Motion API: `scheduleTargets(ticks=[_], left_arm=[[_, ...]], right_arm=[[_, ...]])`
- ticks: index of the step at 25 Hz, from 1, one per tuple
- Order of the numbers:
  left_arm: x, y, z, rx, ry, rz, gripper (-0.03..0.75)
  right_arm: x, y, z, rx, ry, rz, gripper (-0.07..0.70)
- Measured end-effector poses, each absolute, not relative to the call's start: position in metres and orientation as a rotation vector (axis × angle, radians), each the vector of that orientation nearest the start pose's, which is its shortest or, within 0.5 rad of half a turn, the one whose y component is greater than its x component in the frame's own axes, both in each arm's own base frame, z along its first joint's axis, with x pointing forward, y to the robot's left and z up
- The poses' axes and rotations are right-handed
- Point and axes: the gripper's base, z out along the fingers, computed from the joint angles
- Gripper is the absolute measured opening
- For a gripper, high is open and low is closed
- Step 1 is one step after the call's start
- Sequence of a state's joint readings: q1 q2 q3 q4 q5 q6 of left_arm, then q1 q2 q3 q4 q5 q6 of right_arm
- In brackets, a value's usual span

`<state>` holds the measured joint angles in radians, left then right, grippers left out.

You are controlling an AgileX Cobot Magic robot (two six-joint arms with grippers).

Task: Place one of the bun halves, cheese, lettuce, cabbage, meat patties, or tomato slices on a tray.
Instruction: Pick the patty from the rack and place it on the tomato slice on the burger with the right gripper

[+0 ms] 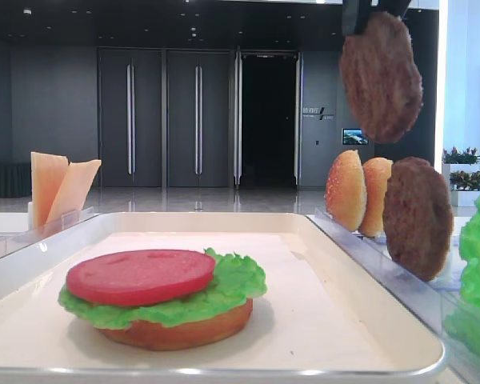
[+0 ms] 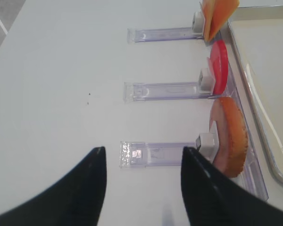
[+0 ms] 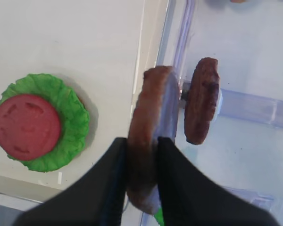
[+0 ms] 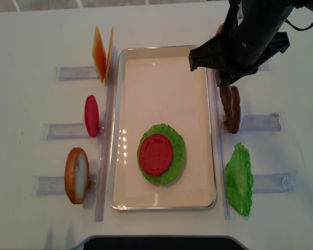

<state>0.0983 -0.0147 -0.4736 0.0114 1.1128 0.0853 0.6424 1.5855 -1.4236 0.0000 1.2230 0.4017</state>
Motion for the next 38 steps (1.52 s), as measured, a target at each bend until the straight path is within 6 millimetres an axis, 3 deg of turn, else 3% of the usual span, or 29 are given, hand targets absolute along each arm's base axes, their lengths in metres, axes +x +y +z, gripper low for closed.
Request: scheduleTargets(ticks=[6,16,22,25,33,38], left_arm=[[-0.006,0.0,0.266,-0.015,2.11,0.124,0.391],[-0.006,0.0,0.266,-0.015,2.11,0.124,0.391],[-0.006,0.0,0.266,-0.015,2.11,0.124,0.391],[-0.006,0.0,0.266,-0.015,2.11,0.124,0.391],[-0.006,0.0,0.266,-0.014,2.11,0.123,0.391],[-0.006,0.0,0.266,-0.014,2.11,0.123,0.391]], right_arm=[[0.222,0.181,0.339,-0.329,2.85,0.303,0.174],[0.14,0.163,0.34,-0.347,2.857,0.377,0.172],[0.137,0.164,0.341,-0.347,2.837,0.406,0.172],[0.138,0.171,0.343,-0.376,2.785,0.507,0.172],[0.144,0.227,0.337,-0.674,2.617,1.052,0.172],[0.149,0.252,0.325,-0.827,2.535,1.255,0.172]])
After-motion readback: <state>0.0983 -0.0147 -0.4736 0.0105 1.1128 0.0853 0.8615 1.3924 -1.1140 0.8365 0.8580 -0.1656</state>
